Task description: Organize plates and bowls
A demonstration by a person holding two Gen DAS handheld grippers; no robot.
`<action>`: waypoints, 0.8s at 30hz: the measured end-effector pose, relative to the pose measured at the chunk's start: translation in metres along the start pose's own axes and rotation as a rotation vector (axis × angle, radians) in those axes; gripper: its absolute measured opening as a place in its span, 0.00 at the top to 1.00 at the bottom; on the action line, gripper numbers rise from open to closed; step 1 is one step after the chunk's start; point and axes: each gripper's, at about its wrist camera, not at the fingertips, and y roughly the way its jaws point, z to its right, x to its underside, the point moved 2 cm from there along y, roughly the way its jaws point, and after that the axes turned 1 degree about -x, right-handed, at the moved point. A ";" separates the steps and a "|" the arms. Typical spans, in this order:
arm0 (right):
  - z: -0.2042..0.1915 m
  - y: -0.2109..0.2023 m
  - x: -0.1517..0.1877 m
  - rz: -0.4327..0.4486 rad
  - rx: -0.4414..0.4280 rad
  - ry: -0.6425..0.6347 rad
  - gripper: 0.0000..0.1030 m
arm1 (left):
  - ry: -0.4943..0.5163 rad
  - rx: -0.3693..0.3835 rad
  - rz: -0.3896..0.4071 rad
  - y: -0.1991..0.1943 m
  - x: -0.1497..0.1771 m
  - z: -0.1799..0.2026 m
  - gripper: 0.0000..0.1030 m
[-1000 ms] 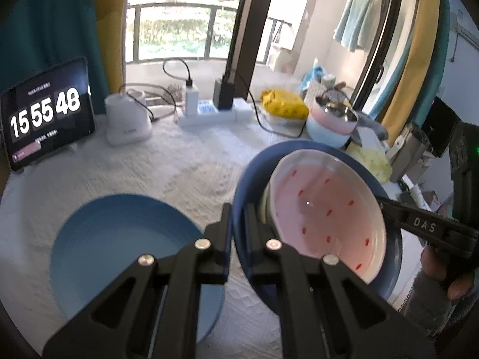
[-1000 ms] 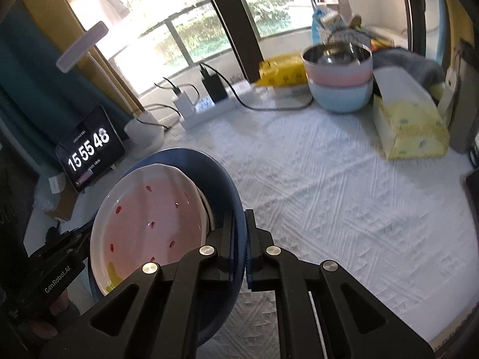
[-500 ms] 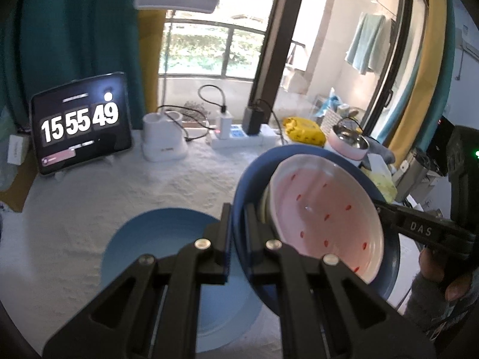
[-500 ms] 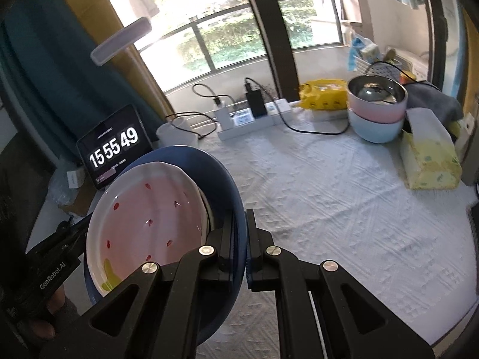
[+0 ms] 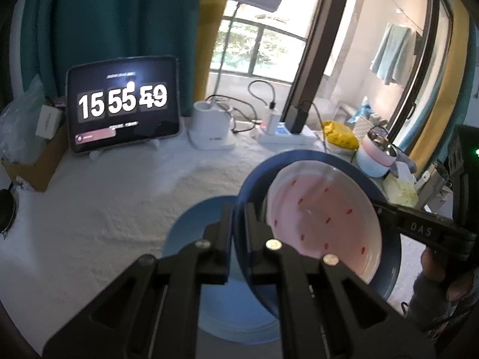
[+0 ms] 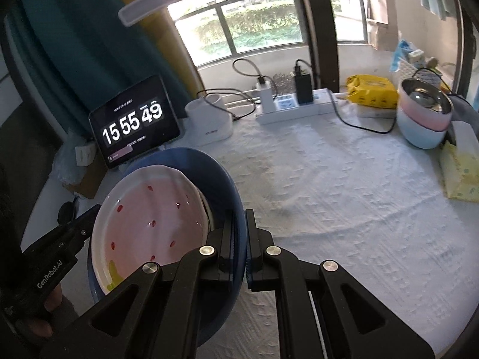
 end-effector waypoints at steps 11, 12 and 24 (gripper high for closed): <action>-0.021 0.043 0.003 -0.081 -0.018 -0.007 0.93 | -0.039 -0.041 -0.042 0.020 0.009 -0.032 0.94; -0.021 0.045 0.003 -0.082 -0.018 -0.007 0.93 | -0.039 -0.042 -0.040 0.020 0.008 -0.033 0.94; -0.002 0.069 0.004 -0.156 -0.010 0.053 0.87 | 0.023 -0.021 -0.018 0.028 0.003 -0.020 0.93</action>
